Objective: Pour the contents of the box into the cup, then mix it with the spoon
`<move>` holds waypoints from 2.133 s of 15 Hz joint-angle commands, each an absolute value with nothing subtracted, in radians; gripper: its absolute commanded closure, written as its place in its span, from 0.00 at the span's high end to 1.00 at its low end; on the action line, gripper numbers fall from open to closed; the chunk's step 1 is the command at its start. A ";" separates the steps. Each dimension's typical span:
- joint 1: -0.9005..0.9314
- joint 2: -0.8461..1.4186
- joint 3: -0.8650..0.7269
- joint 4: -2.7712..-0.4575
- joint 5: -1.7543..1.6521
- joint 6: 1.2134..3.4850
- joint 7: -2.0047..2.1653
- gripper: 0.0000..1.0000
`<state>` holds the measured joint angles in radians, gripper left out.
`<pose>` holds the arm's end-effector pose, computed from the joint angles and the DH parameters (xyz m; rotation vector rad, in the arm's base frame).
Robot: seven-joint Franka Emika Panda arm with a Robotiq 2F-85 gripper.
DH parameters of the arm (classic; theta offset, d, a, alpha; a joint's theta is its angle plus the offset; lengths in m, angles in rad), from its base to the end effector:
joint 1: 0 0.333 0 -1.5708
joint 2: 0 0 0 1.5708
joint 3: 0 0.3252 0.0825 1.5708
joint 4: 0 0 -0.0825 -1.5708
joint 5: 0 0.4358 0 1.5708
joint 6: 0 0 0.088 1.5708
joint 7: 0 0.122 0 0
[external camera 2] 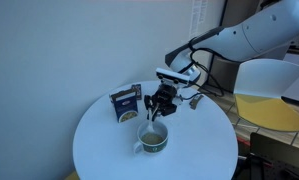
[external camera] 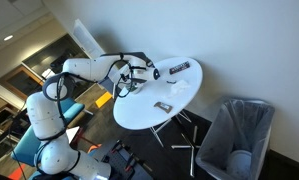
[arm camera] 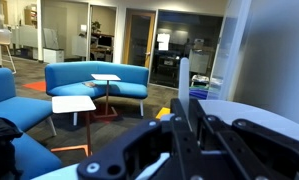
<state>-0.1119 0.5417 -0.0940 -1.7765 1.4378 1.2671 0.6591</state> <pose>0.6510 0.0149 0.2817 -1.3020 0.9937 1.2163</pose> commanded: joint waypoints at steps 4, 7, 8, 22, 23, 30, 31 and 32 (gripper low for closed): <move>-0.099 0.547 -0.099 -1.769 1.427 1.284 0.663 0.03; -0.081 0.552 -0.103 -1.775 1.413 1.324 0.670 0.03; -0.071 0.548 -0.107 -1.780 1.399 1.354 0.673 0.03; -0.031 0.474 -0.112 -1.847 1.270 1.557 0.761 0.03; -0.032 0.464 -0.115 -1.854 1.268 1.560 0.768 0.03; -0.042 0.430 -0.137 -1.855 1.241 1.629 0.771 0.03; -0.047 0.439 -0.133 -1.842 1.237 1.625 0.754 0.03; -0.051 0.444 -0.129 -1.835 1.238 1.613 0.743 0.03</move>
<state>-0.0432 0.4636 -0.1366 -1.8299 1.2588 1.5990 0.7574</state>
